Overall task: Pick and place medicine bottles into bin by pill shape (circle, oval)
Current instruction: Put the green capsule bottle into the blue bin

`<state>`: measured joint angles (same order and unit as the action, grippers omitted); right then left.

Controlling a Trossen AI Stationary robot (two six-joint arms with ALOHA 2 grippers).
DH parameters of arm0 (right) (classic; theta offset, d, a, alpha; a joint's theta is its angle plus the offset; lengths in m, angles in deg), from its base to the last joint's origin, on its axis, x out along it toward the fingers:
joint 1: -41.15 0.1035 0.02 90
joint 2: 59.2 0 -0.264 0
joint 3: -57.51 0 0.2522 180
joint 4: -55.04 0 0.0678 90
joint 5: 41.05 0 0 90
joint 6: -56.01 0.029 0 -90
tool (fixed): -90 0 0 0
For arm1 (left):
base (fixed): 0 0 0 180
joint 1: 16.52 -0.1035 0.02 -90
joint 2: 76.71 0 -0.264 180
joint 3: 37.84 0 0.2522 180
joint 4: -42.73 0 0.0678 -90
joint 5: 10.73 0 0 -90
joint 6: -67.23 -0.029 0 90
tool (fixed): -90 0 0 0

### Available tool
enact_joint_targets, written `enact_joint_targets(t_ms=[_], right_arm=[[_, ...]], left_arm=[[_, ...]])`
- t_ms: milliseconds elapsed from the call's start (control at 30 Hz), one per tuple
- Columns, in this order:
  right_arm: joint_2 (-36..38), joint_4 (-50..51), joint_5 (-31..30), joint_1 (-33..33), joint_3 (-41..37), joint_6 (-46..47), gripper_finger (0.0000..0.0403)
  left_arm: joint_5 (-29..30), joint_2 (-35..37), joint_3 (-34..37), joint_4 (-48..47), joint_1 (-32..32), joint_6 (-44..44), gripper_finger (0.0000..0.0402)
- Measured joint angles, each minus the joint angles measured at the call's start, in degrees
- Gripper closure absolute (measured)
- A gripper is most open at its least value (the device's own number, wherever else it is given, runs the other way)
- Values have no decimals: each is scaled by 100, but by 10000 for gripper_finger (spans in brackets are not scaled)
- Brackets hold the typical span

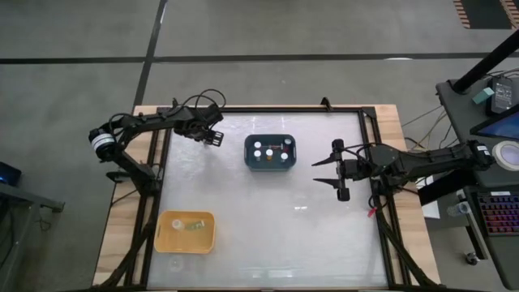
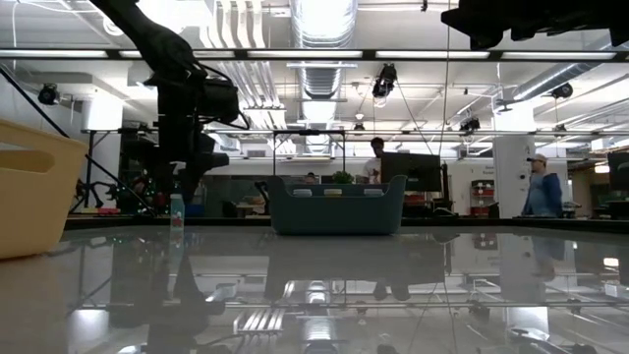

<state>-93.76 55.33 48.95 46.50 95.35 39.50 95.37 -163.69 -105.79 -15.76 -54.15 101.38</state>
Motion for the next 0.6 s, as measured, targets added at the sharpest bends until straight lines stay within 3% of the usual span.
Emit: enact_joint_targets(t_ms=[300,600], right_arm=[[0,0,-1,0,2,2,204],[0,0,-3,0,2,0,204]], left_arm=[[0,0,11,37,2,1,305],[6,2,7,24,39,0,300]])
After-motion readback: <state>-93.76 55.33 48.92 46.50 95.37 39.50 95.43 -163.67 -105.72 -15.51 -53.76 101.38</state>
